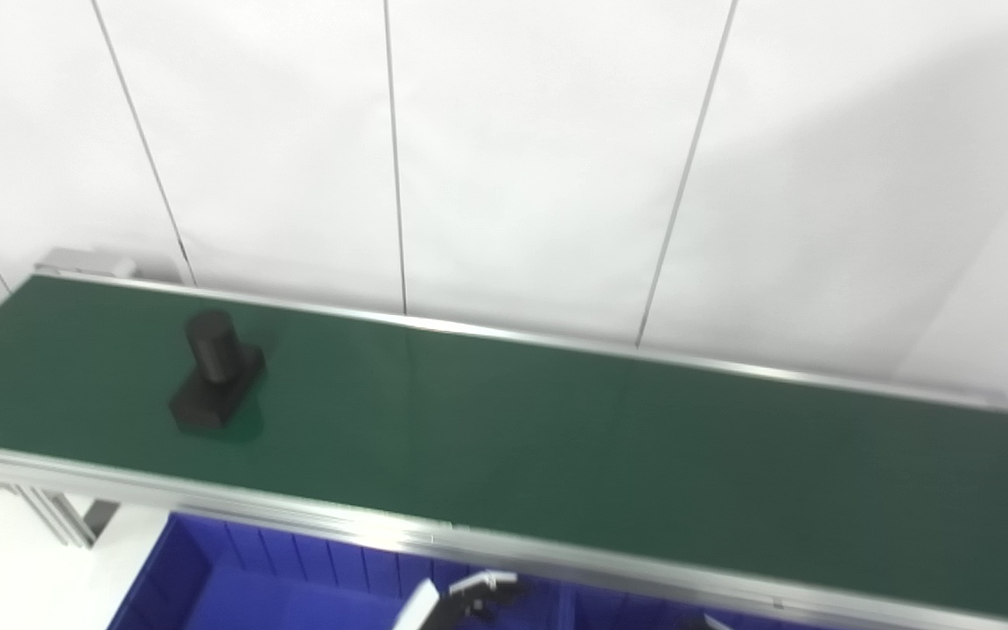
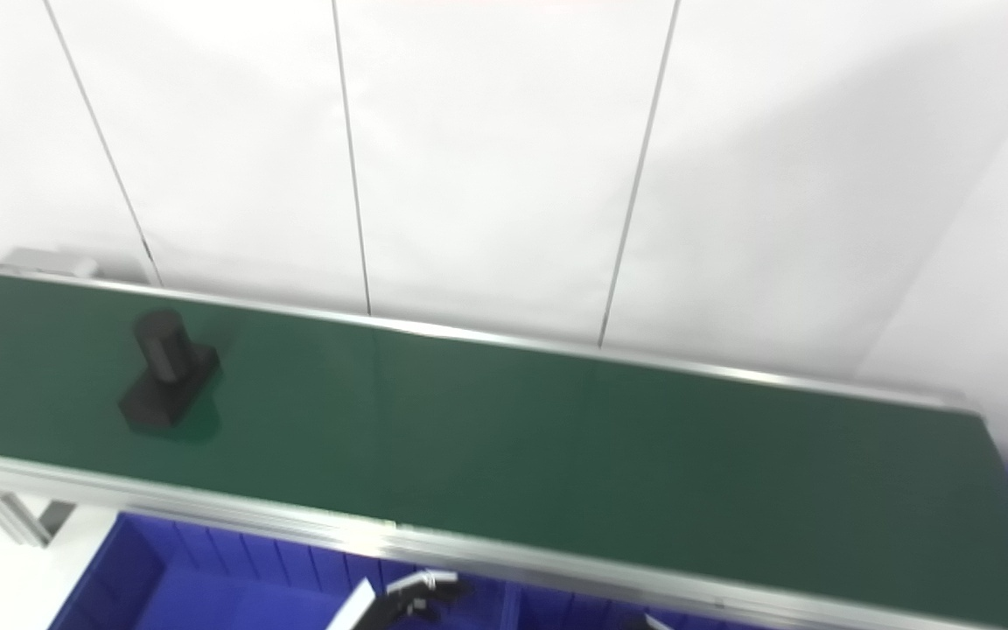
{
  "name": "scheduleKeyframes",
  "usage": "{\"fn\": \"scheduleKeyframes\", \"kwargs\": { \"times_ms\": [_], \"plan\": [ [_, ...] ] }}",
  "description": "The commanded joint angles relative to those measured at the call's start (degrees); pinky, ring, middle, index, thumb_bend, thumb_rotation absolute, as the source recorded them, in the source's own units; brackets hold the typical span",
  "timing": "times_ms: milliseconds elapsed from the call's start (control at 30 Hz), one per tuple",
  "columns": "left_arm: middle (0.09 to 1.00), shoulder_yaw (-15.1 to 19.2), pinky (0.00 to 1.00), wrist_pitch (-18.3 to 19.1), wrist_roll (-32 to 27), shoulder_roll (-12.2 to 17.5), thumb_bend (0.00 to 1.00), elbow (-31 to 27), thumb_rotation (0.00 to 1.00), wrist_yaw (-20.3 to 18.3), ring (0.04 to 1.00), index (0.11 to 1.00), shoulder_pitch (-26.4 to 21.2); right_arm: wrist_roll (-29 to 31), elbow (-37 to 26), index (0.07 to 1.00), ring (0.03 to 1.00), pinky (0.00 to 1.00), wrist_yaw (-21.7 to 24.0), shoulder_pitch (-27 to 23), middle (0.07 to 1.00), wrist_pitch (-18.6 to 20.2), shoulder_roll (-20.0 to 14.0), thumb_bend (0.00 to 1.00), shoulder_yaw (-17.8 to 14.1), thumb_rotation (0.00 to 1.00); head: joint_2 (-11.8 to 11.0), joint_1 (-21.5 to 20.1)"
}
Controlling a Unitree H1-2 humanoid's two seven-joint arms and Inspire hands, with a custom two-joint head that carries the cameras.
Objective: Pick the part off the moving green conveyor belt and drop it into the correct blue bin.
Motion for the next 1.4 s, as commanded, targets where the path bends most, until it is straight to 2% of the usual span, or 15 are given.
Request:
{"fn": "scheduleKeyframes", "kwargs": {
  "times_ms": [0,267,600,900,1033,1100,1367],
  "plan": [
    [0.782,-0.61,0.67,-2.12,-1.02,-0.28,1.00,-0.09,0.16,1.73,0.752,0.738,-1.86,0.58,-0.03,0.731,0.733,0.65,1.88,-1.16,0.795,-1.59,0.58,1.00,-0.95,0.27,-0.08,0.08],
    [0.767,-1.89,0.64,-2.12,-2.82,-0.41,1.00,0.96,0.15,2.31,0.733,0.720,-2.75,1.51,1.30,0.727,0.723,0.64,6.23,-2.58,0.794,-1.59,1.70,1.00,-4.74,0.26,-2.66,1.11],
    [0.765,-2.58,0.63,-2.12,-2.89,-0.42,1.00,1.85,0.16,2.93,0.729,0.723,-3.32,0.52,1.76,0.728,0.718,0.63,7.22,-3.09,0.789,-1.59,1.98,1.00,-6.06,0.29,-3.05,2.52],
    [0.760,-3.52,0.62,-2.12,-2.98,-0.35,1.00,2.66,0.17,3.97,0.723,0.713,-3.76,0.55,2.02,0.736,0.722,0.64,7.72,-3.01,0.797,-1.59,2.26,1.00,-6.63,0.29,-2.89,2.16],
    [0.766,-3.75,0.62,-2.12,-2.60,-0.32,1.00,2.42,0.18,4.03,0.729,0.725,-3.70,0.49,2.07,0.734,0.729,0.65,7.81,-2.97,0.799,-1.59,2.19,1.00,-6.89,0.30,-2.79,3.65],
    [0.766,-3.90,0.62,-2.12,-2.39,-0.52,1.00,2.54,0.18,4.11,0.728,0.729,-3.79,0.66,2.17,0.739,0.727,0.65,8.11,-2.98,0.798,-1.59,2.01,1.00,-7.21,0.30,-2.72,6.22],
    [0.766,-4.44,0.63,-2.12,-3.12,-1.77,1.00,3.05,0.13,4.14,0.726,0.727,-4.27,2.89,3.06,0.774,0.766,0.71,12.74,-3.51,0.824,-1.59,1.75,1.00,-10.46,0.27,-1.86,11.23]
  ]
}}
